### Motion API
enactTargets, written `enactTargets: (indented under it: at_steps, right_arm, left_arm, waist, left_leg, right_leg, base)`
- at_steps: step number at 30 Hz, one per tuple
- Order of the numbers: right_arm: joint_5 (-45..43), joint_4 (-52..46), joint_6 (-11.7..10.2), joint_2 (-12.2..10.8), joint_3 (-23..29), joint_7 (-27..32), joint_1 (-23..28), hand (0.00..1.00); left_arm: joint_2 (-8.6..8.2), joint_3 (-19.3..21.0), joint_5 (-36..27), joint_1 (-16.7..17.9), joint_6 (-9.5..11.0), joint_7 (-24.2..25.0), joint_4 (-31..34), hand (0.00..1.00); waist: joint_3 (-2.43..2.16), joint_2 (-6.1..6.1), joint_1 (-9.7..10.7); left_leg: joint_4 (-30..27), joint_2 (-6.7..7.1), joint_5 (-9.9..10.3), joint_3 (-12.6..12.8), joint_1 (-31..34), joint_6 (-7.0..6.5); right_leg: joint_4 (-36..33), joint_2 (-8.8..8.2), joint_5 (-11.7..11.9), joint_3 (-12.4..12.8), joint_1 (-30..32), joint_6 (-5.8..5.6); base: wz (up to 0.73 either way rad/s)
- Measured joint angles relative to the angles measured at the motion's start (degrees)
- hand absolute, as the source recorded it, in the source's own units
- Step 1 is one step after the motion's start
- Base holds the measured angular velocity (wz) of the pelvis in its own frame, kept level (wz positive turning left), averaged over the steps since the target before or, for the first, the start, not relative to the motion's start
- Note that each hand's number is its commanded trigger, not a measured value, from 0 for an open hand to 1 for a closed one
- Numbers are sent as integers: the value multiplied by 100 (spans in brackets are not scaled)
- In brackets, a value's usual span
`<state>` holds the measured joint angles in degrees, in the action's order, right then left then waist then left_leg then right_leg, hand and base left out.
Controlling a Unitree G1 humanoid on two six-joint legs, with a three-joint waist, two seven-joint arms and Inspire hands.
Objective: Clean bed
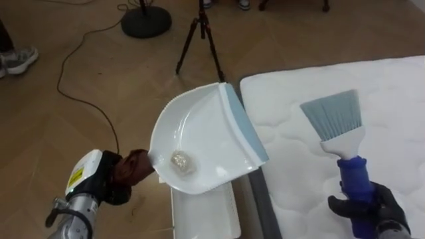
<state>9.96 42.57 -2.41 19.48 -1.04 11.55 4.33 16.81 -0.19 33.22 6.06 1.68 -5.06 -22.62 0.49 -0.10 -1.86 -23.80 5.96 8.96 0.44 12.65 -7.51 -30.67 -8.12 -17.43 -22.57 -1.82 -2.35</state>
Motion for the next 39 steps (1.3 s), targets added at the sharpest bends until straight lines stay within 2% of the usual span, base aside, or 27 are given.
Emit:
enactTargets:
  at_steps: [1, 2, 3, 4, 6, 7, 9, 10, 12, 14, 17, 19, 22, 24, 28, 31, 34, 35, 36, 39]
  right_arm:
    - [-3, 9, 0, -1, 0, -5, 1, 0]
    - [-2, 11, -2, -4, 0, -11, 15, 0]
    - [0, 21, -3, -5, -1, -12, 21, 0]
    - [-3, 20, -4, -6, -4, -11, 17, 0]
    - [-18, 39, -3, -8, -4, -8, 11, 0]
    - [-24, 71, -3, -9, -4, -5, 12, 0]
    - [-30, 198, -3, -17, -3, 40, 12, 0]
    - [-31, 215, -3, -15, 6, 46, 11, 0]
    - [-28, 241, -5, -5, 25, 118, 0, 0]
    - [-30, 220, -13, -6, 9, 123, -20, 0]
    - [-102, 205, -35, -6, -1, 75, -95, 0]
    - [-111, 208, -107, -5, -1, 36, -123, 0]
    - [-97, 275, -202, -3, -2, -50, -237, 0]
    - [-90, 495, -326, 4, -21, -73, -347, 0]
    - [-99, 812, -382, 3, -27, -93, -447, 0]
    - [-103, 1082, -383, 14, -26, -90, -486, 0]
    - [-139, 1263, -384, 60, -26, -84, -513, 0]
    - [-140, 1279, -397, 69, -12, -73, -542, 0]
    - [-127, 1280, -428, 86, 0, -21, -606, 0]
    - [-129, 1382, -448, 125, 2, 175, -856, 0]
  left_arm:
    - [17, 3, 0, -6, 8, 24, 3, 100]
    - [63, 4, 1, -16, 38, 74, 5, 100]
    - [88, 0, -4, -28, 46, 94, 6, 100]
    - [94, 4, -6, -35, 46, 94, 5, 100]
    - [131, 5, 12, -114, 50, 101, 7, 100]
    - [159, -3, 12, -144, 52, 116, 7, 100]
    - [310, 0, 7, -216, 68, 164, 11, 100]
    - [342, 0, 7, -228, 71, 171, 11, 100]
    - [375, -1, 4, -236, 77, 206, 15, 100]
    - [382, -7, 11, -235, 79, 242, 15, 100]
    - [379, -8, 130, -237, 81, 247, 15, 100]
    - [380, -8, 245, -236, 81, 244, 15, 100]
    - [387, -13, 327, -241, 81, 238, -6, 100]
    - [444, -106, 339, -301, 80, 220, -125, 100]
    - [539, -220, 349, -337, 80, 181, -156, 100]
    - [676, -303, 516, -442, 85, 177, -340, 100]
    - [918, -405, 574, -703, 62, 180, -673, 100]
    - [1052, -461, 604, -799, 47, 187, -679, 100]
    - [1139, -485, 646, -924, 40, 199, -704, 100]
    - [1251, -556, 647, -1195, -36, 227, -872, 100]
  waist:
    - [5, -6, -3]
    - [22, -14, 3]
    - [23, -14, 52]
    - [33, 9, 36]
    - [78, 92, 35]
    - [76, 91, 76]
    - [44, 30, 175]
    - [33, 12, 189]
    - [10, 5, 247]
    - [10, 11, 168]
    - [13, 41, 143]
    - [31, 73, 138]
    - [79, 150, 142]
    - [110, 251, 158]
    - [103, 343, 158]
    - [88, 417, 163]
    - [92, 501, 187]
    - [96, 536, 216]
    - [99, 587, 253]
    - [97, 772, 340]
  left_leg:
    - [-1, 27, 23, -15, -44, -37]
    - [-2, 104, 35, -102, -98, -58]
    - [3, 144, 43, -186, -115, -78]
    - [9, 169, 42, -277, -112, -82]
    - [6, 185, 9, -538, -92, -98]
    - [6, 187, 6, -584, -82, -95]
    - [-1, 268, -19, -772, -56, -63]
    - [-8, 298, -21, -807, -52, -59]
    - [-42, 326, -26, -827, -45, -13]
    - [-41, 338, 8, -845, -51, 13]
    - [11, 301, 35, -835, -26, 10]
    - [11, 262, 83, -832, -26, 10]
    - [-25, 233, 180, -824, -19, 11]
    - [-41, 230, 223, -819, -4, -9]
    - [-37, 232, 229, -763, 198, -16]
    - [-32, 233, 228, -726, 342, -17]
    - [-44, 244, 224, -676, 488, -23]
    - [-61, 267, 212, -676, 582, -32]
    - [-112, 293, 205, -665, 690, -35]
    - [-183, 319, 199, -615, 867, -47]
  right_leg:
    - [-224, -49, 8, 91, 84, -1]
    - [-610, -130, 15, 286, 296, -16]
    - [-810, -136, -28, 559, 516, -36]
    - [-824, -105, -62, 653, 642, -38]
    - [-554, 41, -95, 885, 1106, -25]
    - [-383, 52, -85, 904, 1176, -21]
    - [313, 129, 123, 1014, 1303, -53]
    - [470, 139, 190, 1003, 1306, -18]
    - [623, 127, 477, 927, 1214, 53]
    - [703, 125, 708, 826, 1175, 72]
    - [759, 136, 703, 797, 1165, 111]
    - [804, 203, 690, 740, 1109, 124]
    - [800, 243, 651, 776, 1113, 132]
    - [771, 222, 629, 833, 1136, 121]
    - [689, 216, 614, 920, 1401, 115]
    - [638, 213, 612, 992, 1591, 112]
    - [522, 202, 603, 1103, 1807, 112]
    - [432, 162, 584, 1104, 1921, 111]
    - [327, 120, 550, 1109, 2050, 109]
    - [192, 90, 535, 1131, 2260, 102]
  base:
    - [12]
    - [12]
    - [12]
    - [9]
    - [32]
    - [58]
    - [63]
    - [63]
    - [37]
    - [10]
    - [16]
    - [14]
    - [0]
    - [-3]
    - [-7]
    - [-10]
    - [-8]
    - [5]
    - [6]
    - [-1]
